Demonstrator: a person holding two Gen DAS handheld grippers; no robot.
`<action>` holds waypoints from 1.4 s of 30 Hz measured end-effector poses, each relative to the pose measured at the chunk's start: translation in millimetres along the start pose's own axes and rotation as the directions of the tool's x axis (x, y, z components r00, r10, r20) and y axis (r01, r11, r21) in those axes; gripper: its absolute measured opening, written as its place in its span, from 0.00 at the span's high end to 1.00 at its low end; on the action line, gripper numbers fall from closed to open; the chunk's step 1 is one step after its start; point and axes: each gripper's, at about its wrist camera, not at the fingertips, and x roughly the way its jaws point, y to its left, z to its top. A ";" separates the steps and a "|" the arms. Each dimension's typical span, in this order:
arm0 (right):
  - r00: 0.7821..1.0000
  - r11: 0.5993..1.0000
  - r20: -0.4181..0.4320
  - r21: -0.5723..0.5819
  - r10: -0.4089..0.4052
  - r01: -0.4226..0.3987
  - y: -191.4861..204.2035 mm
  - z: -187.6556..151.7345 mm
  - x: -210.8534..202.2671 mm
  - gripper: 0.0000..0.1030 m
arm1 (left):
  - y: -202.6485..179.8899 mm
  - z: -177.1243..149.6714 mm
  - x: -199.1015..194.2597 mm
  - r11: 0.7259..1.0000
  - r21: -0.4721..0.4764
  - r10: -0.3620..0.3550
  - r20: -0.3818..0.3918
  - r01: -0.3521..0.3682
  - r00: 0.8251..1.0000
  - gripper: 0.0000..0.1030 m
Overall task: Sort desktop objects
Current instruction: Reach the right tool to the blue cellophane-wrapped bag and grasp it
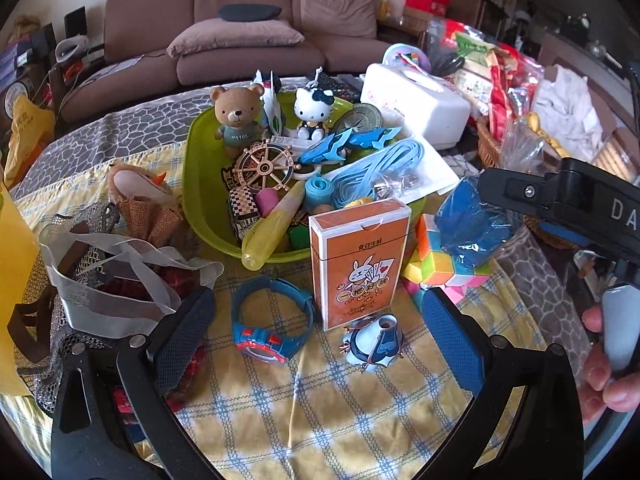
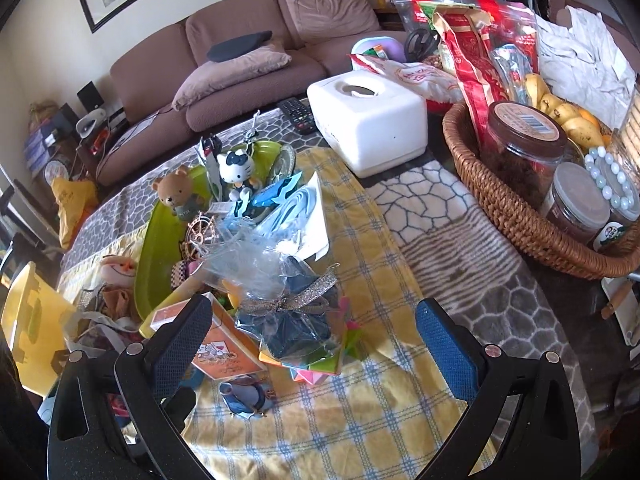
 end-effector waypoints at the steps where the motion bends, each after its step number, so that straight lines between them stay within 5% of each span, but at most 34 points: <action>1: 1.000 1.000 0.003 0.011 0.002 -0.002 -3.0 0.8 -0.9 0.00 | -2.5 0.8 2.7 1.000 0.002 0.010 -0.001 -0.010 1.000 0.00; 10: 0.999 0.997 0.017 0.065 0.030 -0.031 -15.7 4.7 -5.5 0.00 | -20.5 11.1 20.7 0.991 -0.001 0.136 0.035 -0.136 0.990 0.00; 17: 0.999 0.995 0.000 0.095 0.036 -0.036 -21.9 2.2 -1.3 0.00 | -26.8 15.2 11.0 0.973 -0.019 0.230 0.116 -0.230 0.966 0.02; 25: 0.998 0.997 -0.001 0.052 0.055 -0.055 -6.8 -1.7 2.9 0.02 | -12.5 1.3 5.5 0.983 -0.139 0.140 0.114 -0.124 0.984 0.02; 28: 0.999 0.999 -0.020 0.024 0.032 -0.032 -2.6 -4.5 12.5 0.18 | -9.2 3.8 11.4 0.982 -0.155 0.122 0.081 -0.109 0.989 0.03; 30: 0.997 0.997 -0.034 0.029 0.068 -0.067 -5.2 -6.4 18.5 0.44 | -10.4 5.9 10.0 0.984 -0.143 0.121 0.088 -0.108 0.989 0.03; 31: 0.996 0.996 -0.040 0.039 0.076 -0.075 -7.3 -6.7 20.0 0.48 | -12.1 6.9 8.0 0.985 -0.132 0.121 0.098 -0.108 0.988 0.03; 42: 0.995 0.992 0.002 0.076 0.100 -0.100 -18.7 -0.1 2.2 0.50 | -47.0 21.0 15.9 0.982 0.045 0.175 0.116 -0.182 0.978 0.03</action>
